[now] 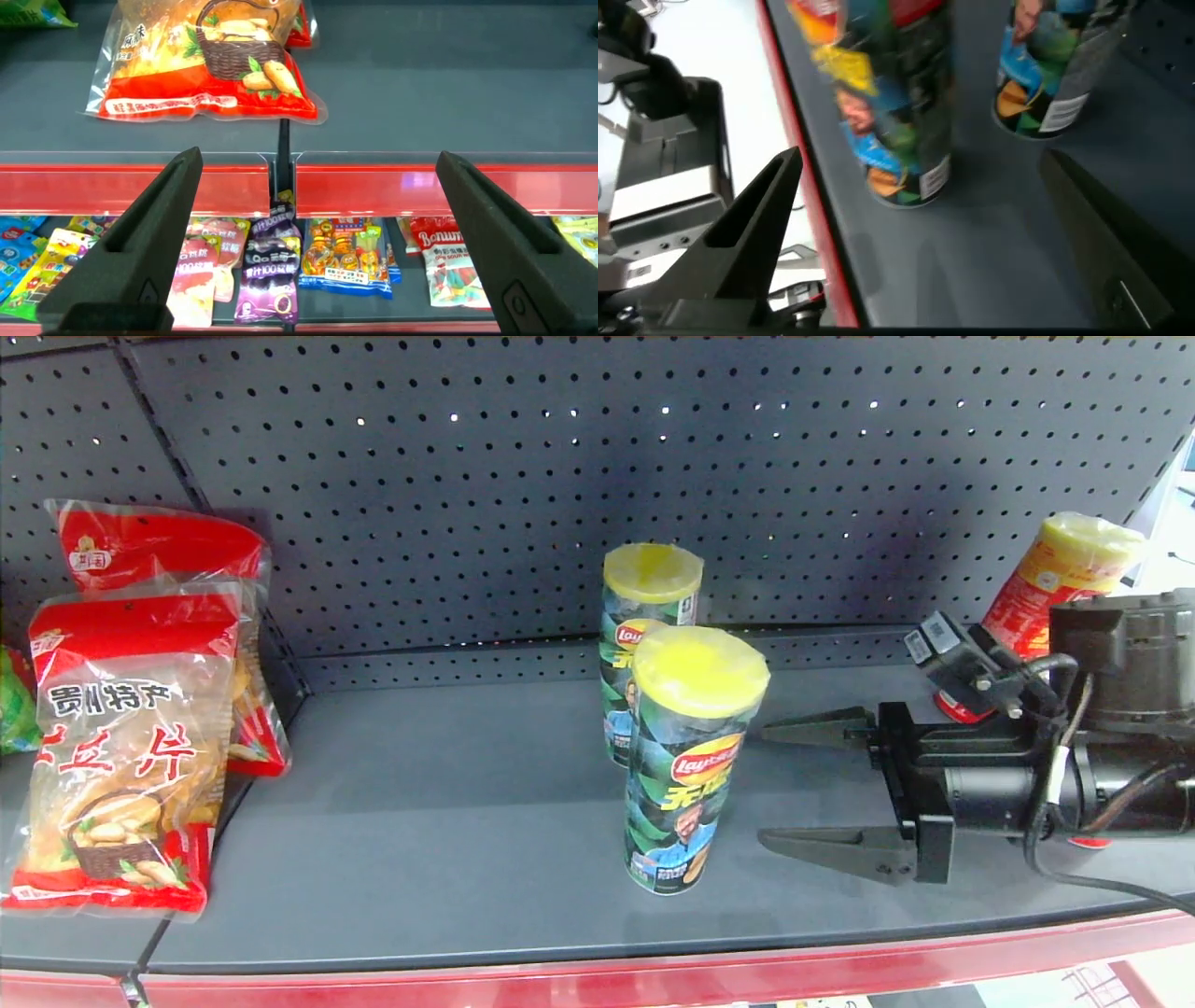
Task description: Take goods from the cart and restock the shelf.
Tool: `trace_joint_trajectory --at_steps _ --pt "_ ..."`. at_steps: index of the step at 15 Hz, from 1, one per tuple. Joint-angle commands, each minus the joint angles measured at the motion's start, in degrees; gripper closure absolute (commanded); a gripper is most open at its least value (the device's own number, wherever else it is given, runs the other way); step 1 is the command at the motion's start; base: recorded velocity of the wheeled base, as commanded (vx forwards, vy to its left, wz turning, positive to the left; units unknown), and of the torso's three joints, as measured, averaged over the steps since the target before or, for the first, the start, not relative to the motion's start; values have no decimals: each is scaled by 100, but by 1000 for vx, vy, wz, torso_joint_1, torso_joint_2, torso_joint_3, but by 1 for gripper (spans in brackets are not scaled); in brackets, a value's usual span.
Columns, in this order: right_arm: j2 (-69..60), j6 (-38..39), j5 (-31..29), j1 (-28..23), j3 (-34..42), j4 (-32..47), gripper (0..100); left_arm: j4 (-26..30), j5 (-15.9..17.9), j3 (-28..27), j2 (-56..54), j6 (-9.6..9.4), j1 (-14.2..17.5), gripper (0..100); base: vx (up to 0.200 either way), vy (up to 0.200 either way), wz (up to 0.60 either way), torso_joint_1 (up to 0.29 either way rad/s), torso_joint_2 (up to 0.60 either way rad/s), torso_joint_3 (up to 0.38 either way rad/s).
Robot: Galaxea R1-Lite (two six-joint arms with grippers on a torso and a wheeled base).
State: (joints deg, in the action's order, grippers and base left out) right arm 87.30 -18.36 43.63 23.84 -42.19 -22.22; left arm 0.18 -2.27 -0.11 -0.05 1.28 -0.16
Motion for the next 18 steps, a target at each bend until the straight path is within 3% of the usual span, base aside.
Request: trace_joint_trajectory --at_steps 1,9,18 --pt "481 -19 5 24 -298 -10 0 -1 -2 2 5 -5 7 0 0 0 0 0 0 0" --pt "868 -71 32 402 -597 -10 0 -1 -2 -7 5 4 -2 0 0 0 0 0 0 0" --pt "472 -63 32 736 -254 -10 0 -1 -2 -7 5 4 -2 0 0 0 0 0 0 0"
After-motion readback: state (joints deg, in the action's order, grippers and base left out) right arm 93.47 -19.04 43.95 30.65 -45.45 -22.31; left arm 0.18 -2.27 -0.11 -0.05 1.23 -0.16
